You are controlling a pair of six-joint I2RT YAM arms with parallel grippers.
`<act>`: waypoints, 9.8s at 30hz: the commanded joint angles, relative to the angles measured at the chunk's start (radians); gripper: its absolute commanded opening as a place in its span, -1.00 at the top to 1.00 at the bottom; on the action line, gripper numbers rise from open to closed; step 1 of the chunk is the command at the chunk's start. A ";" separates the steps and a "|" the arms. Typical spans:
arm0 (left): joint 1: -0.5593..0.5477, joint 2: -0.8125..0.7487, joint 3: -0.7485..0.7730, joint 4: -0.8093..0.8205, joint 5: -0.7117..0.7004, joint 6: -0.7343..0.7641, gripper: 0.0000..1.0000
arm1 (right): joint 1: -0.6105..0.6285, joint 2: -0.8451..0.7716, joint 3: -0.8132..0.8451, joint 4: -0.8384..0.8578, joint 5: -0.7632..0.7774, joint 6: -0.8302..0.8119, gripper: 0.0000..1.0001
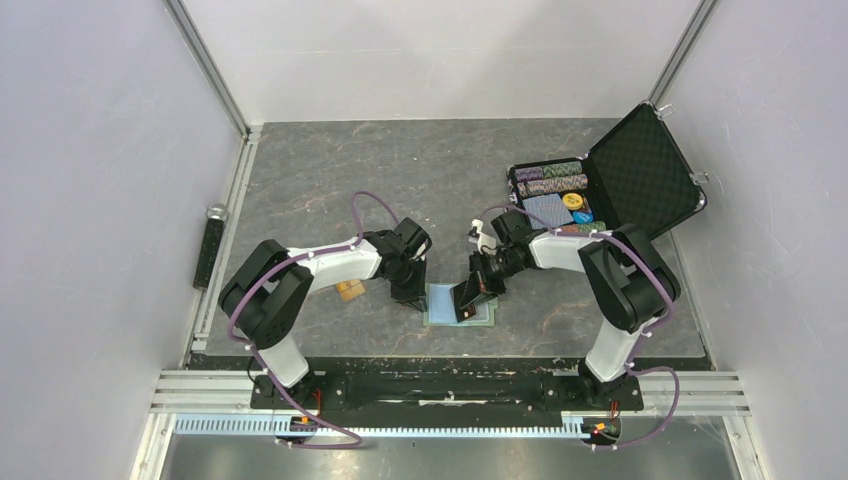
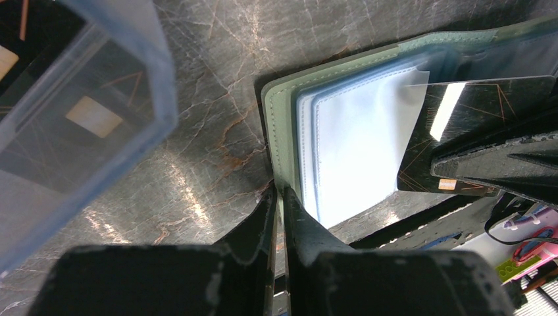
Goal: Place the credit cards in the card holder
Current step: Insert the credit card into the card holder, then pick up the credit card from the storage box.
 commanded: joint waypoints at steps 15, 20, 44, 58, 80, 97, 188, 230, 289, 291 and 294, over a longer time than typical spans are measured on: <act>-0.016 0.025 0.011 -0.005 -0.022 0.009 0.76 | 0.020 0.043 0.053 0.010 0.032 -0.017 1.00; -0.016 0.027 0.010 -0.006 -0.024 0.007 0.78 | 0.021 0.022 0.002 0.085 0.061 0.033 1.00; -0.017 0.026 -0.015 0.035 -0.013 -0.024 0.95 | 0.046 -0.038 -0.022 0.044 0.161 0.011 0.56; -0.017 0.055 0.007 0.037 -0.004 -0.023 0.96 | 0.097 -0.049 0.088 -0.200 0.305 -0.124 0.14; -0.017 0.074 0.017 0.038 0.005 -0.019 0.96 | 0.141 -0.077 0.187 -0.364 0.479 -0.213 -0.29; -0.022 0.084 0.028 0.038 0.016 -0.011 0.95 | 0.176 -0.012 0.215 -0.224 0.228 -0.133 0.23; -0.039 -0.148 0.214 -0.079 -0.111 0.089 0.01 | 0.002 -0.201 0.380 -0.421 0.452 -0.264 -0.57; 0.587 -0.413 -0.069 -0.322 -0.202 0.142 -0.08 | 0.291 0.377 0.916 -0.211 0.113 -0.054 -0.28; 0.449 -0.222 -0.137 -0.005 -0.074 -0.029 0.95 | 0.319 0.566 0.842 -0.217 0.319 -0.095 0.26; 0.448 -0.222 -0.139 0.003 -0.070 -0.036 0.95 | 0.324 0.564 0.818 -0.208 0.327 -0.094 0.23; 0.447 -0.219 -0.138 0.013 -0.061 -0.044 0.95 | 0.328 0.576 0.800 -0.199 0.302 -0.094 0.21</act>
